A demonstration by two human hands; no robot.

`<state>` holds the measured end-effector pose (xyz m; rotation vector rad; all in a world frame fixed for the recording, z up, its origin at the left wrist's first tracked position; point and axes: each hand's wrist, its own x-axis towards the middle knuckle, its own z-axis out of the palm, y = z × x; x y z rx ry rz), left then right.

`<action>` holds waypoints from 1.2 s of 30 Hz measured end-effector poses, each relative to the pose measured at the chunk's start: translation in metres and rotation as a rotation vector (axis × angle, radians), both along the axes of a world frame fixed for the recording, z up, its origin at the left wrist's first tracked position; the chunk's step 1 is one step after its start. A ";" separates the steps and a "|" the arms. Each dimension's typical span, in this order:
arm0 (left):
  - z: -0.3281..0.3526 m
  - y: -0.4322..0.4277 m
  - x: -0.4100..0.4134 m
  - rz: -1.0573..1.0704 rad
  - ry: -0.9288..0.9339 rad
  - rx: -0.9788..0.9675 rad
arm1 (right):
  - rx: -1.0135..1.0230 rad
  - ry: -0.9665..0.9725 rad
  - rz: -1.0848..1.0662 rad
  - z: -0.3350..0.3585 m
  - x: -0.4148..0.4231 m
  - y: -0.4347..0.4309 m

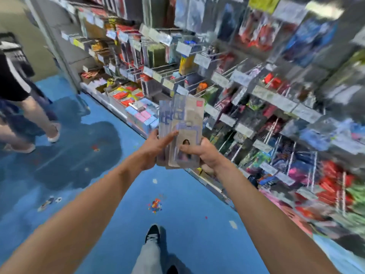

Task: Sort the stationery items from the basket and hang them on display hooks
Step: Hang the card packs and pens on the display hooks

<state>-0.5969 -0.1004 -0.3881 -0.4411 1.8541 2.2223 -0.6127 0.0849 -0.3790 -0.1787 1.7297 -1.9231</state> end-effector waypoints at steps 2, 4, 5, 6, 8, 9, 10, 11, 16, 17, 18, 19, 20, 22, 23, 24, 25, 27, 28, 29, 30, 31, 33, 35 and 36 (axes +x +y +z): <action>0.010 0.020 -0.028 -0.053 0.014 0.014 | -0.010 0.035 -0.066 0.009 -0.018 0.018; 0.017 0.033 -0.059 -0.118 0.057 0.023 | -0.011 0.077 -0.147 0.021 -0.038 0.035; 0.021 0.038 -0.077 -0.149 0.075 0.010 | -0.003 0.092 -0.182 0.027 -0.048 0.043; 0.028 0.043 -0.096 -0.184 0.092 -0.007 | 0.005 0.101 -0.210 0.034 -0.058 0.050; 0.041 0.054 -0.132 -0.260 0.136 -0.057 | 0.010 0.111 -0.281 0.053 -0.077 0.065; 0.049 0.061 -0.148 -0.306 0.158 -0.080 | 0.003 0.116 -0.330 0.062 -0.085 0.072; 0.056 0.069 -0.163 -0.363 0.188 -0.084 | -0.006 0.137 -0.375 0.071 -0.091 0.078; 0.062 0.079 -0.176 -0.409 0.206 -0.065 | -0.006 0.160 -0.422 0.078 -0.096 0.084; 0.098 0.134 -0.210 -0.618 0.147 -0.020 | 0.020 0.259 -0.609 0.105 -0.105 0.113; 0.104 0.144 -0.212 -0.657 0.159 -0.015 | 0.024 0.274 -0.653 0.109 -0.106 0.121; 0.108 0.152 -0.215 -0.676 0.167 0.007 | 0.024 0.283 -0.694 0.113 -0.107 0.130; 0.113 0.160 -0.217 -0.698 0.172 0.034 | 0.020 0.282 -0.730 0.118 -0.108 0.138; 0.118 0.169 -0.218 -0.720 0.178 0.059 | 0.022 0.285 -0.750 0.124 -0.107 0.145; 0.126 0.182 -0.220 -0.758 0.201 0.081 | 0.068 0.298 -0.766 0.137 -0.108 0.156; 0.130 0.192 -0.221 -0.789 0.219 0.093 | 0.084 0.320 -0.767 0.142 -0.107 0.163; 0.131 0.198 -0.222 -0.804 0.229 0.107 | 0.087 0.320 -0.754 0.145 -0.107 0.168; 0.132 0.203 -0.223 -0.814 0.228 0.114 | 0.069 0.304 -0.749 0.147 -0.107 0.170; 0.134 0.217 -0.224 -0.820 0.226 0.094 | 0.019 0.298 -0.773 0.151 -0.102 0.180; 0.134 0.223 -0.225 -0.803 0.213 0.095 | 0.010 0.317 -0.777 0.153 -0.099 0.184; 0.135 0.229 -0.225 -0.781 0.197 0.092 | 0.015 0.338 -0.775 0.155 -0.097 0.188; 0.137 0.233 -0.223 -0.771 0.194 0.089 | 0.026 0.356 -0.774 0.158 -0.094 0.191; 0.139 0.236 -0.221 -0.786 0.211 0.090 | 0.029 0.369 -0.778 0.159 -0.093 0.194; 0.141 0.241 -0.218 -0.844 0.229 0.126 | 0.038 0.373 -0.789 0.161 -0.090 0.198; 0.141 0.242 -0.214 -0.846 0.224 0.138 | 0.053 0.377 -0.789 0.160 -0.089 0.201; 0.141 0.242 -0.213 -0.845 0.213 0.145 | 0.052 0.374 -0.789 0.158 -0.089 0.202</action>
